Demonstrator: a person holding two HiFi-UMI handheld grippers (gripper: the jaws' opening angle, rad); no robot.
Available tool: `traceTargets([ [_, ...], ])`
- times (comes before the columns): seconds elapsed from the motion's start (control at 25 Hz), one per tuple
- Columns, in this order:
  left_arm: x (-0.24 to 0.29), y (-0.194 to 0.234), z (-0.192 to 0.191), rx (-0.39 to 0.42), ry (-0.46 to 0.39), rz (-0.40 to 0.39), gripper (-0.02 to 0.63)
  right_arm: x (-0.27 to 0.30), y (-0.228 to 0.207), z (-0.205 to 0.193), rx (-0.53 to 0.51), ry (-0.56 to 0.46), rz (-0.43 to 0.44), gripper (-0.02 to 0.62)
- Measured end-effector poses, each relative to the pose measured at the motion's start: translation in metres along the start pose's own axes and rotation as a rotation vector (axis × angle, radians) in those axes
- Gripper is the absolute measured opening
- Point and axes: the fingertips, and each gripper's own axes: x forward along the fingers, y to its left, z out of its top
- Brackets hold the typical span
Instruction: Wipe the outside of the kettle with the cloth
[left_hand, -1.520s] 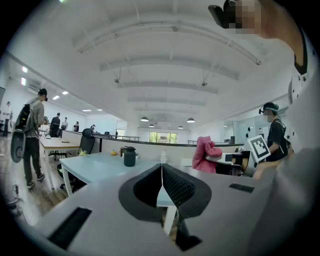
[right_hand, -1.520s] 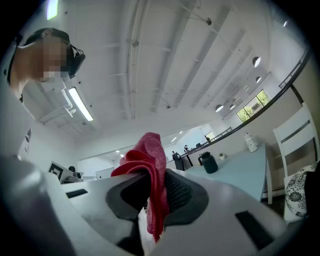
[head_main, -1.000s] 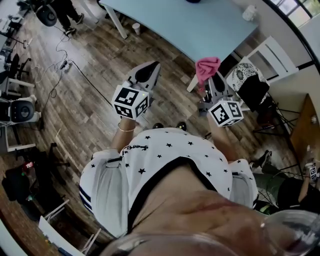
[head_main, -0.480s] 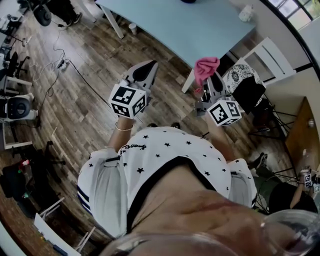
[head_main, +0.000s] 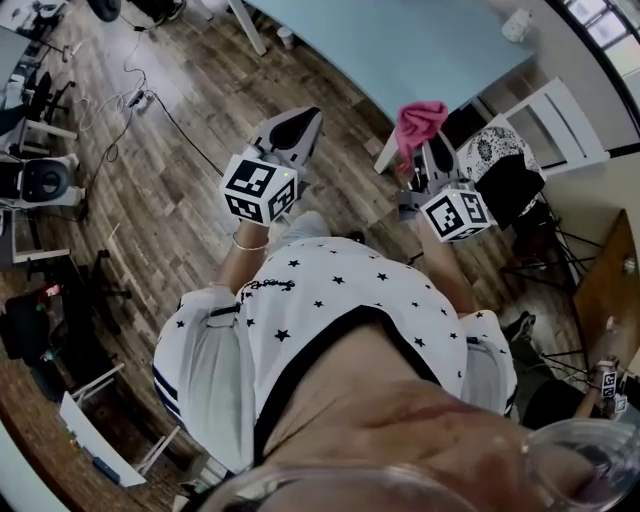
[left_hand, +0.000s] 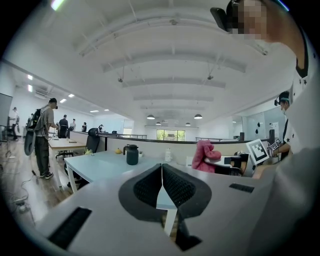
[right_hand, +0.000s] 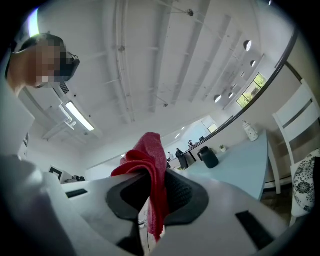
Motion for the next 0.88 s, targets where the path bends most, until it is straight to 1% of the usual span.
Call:
traceTargets([
  [0.12, -0.004, 0.006, -0.001, -0.002, -0.001, 0.014, 0.029, 0.002, 0.004, -0.002, 0.001, -0.004, 0.008, 0.067],
  [0.28, 0.002, 0.017, -0.001, -0.02, -0.014, 0.014, 0.029, 0.008, 0.006, -0.002, -0.001, -0.003, -0.006, 0.067],
  [0.52, 0.025, 0.037, 0.001, -0.008, -0.015, -0.037, 0.029, 0.027, 0.005, -0.005, -0.014, -0.017, -0.033, 0.067],
  [0.76, 0.037, 0.077, 0.002, -0.012, -0.004, -0.085, 0.029, 0.063, 0.007, -0.013, -0.023, -0.017, -0.081, 0.067],
  [0.88, 0.044, 0.104, 0.004, -0.013, -0.001, -0.09, 0.029, 0.085, 0.011, -0.016, -0.02, -0.026, -0.097, 0.067],
])
